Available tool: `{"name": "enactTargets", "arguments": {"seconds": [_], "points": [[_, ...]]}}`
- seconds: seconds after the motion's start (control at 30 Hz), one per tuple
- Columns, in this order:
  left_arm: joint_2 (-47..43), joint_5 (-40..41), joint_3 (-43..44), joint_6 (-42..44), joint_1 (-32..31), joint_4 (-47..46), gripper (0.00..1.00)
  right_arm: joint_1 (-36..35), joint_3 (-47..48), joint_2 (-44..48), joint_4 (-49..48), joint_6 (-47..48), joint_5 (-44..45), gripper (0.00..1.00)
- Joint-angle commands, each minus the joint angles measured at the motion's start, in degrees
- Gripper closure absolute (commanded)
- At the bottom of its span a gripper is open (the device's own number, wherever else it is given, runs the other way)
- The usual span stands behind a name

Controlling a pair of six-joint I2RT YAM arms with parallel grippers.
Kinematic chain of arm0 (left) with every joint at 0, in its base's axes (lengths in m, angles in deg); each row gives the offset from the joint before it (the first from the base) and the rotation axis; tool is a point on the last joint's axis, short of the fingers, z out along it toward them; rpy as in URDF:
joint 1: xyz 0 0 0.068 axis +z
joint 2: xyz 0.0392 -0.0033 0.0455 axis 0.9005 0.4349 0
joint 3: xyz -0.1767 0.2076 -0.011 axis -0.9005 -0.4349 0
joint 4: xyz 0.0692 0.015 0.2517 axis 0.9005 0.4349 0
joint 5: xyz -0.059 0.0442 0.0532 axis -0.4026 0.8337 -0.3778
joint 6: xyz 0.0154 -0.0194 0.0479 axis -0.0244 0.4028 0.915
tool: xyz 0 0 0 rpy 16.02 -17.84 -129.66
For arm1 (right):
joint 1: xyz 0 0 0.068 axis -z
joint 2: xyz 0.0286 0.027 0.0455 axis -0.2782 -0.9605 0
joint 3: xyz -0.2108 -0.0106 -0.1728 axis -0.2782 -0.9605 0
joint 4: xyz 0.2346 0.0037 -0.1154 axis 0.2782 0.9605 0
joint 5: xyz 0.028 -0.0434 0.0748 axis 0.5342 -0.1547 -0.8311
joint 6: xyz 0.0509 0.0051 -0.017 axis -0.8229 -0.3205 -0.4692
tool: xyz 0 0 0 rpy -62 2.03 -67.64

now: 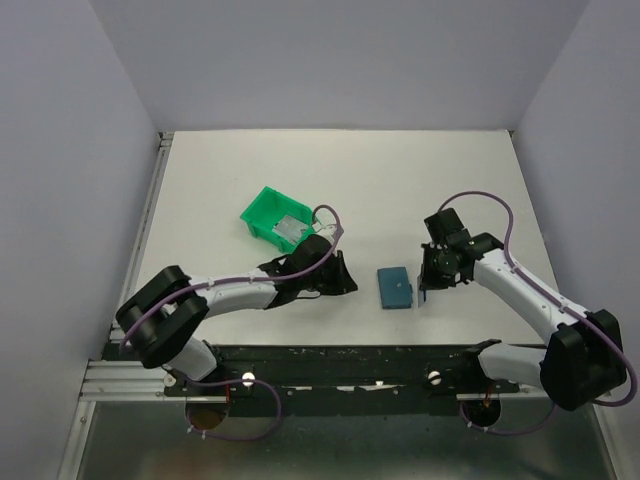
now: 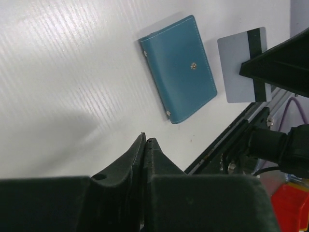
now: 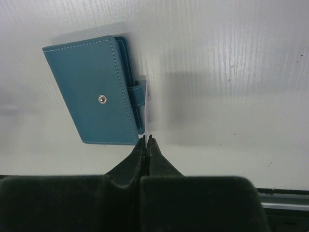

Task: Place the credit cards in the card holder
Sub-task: Open the card holder at the center of the board.

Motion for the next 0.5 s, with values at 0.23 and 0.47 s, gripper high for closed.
{"name": "enactTargets", "arguments": {"seconds": [0.23,0.47], "points": [[16.5,-8.9,8.8,1.6,0.2,-9.5,0.96,0.5,-3.3,-3.3,-5.6,3.7,-1.7,1.0],[19.5,-10.0,9.7,1.7,0.2,-9.1,0.98,0.5,-4.2,-3.2,-8.7,4.9,-7.4,1.0]]}}
